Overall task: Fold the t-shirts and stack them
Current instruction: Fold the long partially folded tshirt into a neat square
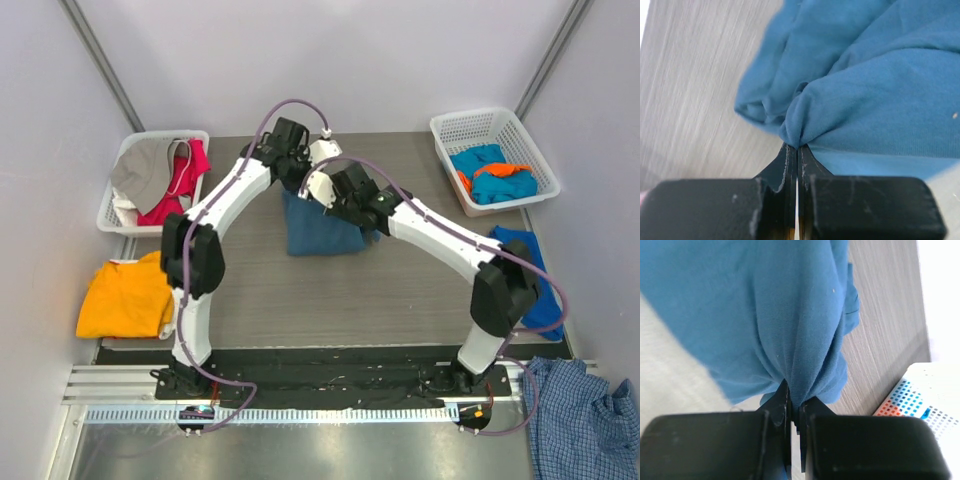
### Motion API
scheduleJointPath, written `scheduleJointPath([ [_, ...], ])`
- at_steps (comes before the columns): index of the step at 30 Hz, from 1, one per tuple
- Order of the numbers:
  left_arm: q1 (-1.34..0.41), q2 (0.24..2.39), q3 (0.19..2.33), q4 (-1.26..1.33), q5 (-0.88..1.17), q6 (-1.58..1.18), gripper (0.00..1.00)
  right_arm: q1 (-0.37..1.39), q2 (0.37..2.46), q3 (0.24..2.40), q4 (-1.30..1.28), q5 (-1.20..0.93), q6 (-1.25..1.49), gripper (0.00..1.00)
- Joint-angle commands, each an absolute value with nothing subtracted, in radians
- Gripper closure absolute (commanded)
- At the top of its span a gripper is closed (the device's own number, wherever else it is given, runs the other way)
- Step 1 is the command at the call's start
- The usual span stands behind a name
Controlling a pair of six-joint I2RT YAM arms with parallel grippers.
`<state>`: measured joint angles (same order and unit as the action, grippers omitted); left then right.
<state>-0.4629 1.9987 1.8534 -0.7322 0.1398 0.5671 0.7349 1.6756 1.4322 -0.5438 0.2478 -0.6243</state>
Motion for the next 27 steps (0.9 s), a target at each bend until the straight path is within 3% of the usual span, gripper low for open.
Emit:
scheduleJointPath([
  [1, -0.411, 2.167, 2.092, -0.753, 0.069, 0.603, 1.00, 0.652, 1.778, 1.546, -0.537, 0.199, -0.683, 0.99],
  [6, -0.403, 2.319, 2.270, -0.752, 0.035, 0.610, 1.00, 0.583, 1.905, 1.653, -0.531, 0.166, -0.715, 0.99],
  [21, -0.396, 2.421, 2.200, -0.638, -0.040, 0.621, 1.00, 0.486, 2.175, 1.789, -0.486, 0.138, -0.715, 0.99],
  [24, -0.396, 2.436, 2.195, -0.624, -0.058, 0.595, 0.99, 0.483, 2.192, 1.786, -0.469, 0.156, -0.718, 0.85],
  [27, -0.399, 2.428, 2.172, -0.592, -0.090, 0.569, 0.79, 0.482, 2.189, 1.784, -0.459, 0.170, -0.712, 0.63],
])
